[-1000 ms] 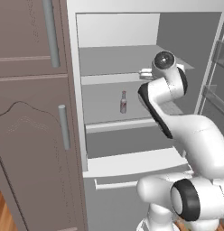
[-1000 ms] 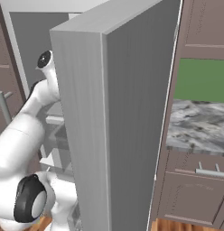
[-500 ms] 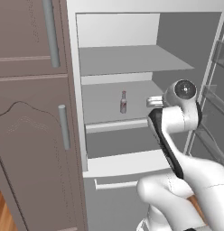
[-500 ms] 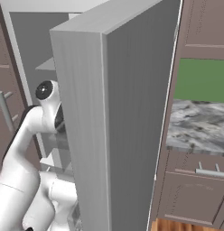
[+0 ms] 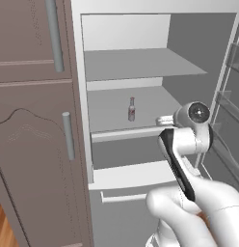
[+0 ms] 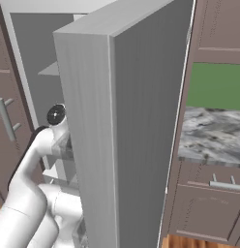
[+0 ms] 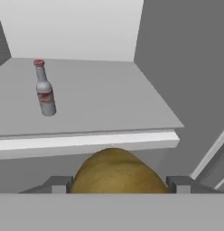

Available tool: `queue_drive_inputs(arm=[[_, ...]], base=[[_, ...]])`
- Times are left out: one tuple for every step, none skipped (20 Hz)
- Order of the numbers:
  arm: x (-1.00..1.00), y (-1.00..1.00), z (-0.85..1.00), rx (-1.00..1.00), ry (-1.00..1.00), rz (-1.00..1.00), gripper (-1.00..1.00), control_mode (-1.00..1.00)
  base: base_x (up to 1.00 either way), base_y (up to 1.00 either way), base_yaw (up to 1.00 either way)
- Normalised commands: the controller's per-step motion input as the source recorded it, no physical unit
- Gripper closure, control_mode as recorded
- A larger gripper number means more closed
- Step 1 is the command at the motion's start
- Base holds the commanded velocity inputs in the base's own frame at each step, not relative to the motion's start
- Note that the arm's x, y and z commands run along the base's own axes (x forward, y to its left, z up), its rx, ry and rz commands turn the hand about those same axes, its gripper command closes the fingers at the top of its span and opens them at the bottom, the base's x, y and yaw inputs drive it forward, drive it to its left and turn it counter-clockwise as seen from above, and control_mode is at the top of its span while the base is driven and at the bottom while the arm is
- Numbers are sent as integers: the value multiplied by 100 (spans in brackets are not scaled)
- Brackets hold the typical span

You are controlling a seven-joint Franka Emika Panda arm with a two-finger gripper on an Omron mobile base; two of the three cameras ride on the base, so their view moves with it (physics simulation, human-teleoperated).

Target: Move the bottled drink and potato from the top shelf to the second highest shelf to make space. Then, place the pitcher from the counter on the cleared top shelf.

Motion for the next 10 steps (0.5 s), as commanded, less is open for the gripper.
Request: queue_drive_inputs(arm=[[29,-21,0,0,0,0,100,-100],[25,-33,0,0,0,0,100,-100],[20,-39,0,0,0,0,100,-100],[14,-49,0,0,0,0,100,-100],[15,-47,0,0,0,0,100,-100],[16,-46,0,0,0,0,100,-100],[23,-39,0,0,0,0,100,-100],[30,-31,0,0,0,0,100,-100],[35,-22,0,0,0,0,100,-100],[44,-10,0,0,0,0,100,-100]], base=[[0,0,0],[0,0,0],[0,0,0],[0,0,0],[0,0,0],[0,0,0],[0,0,0],[0,0,0],[0,0,0],[0,0,0]])
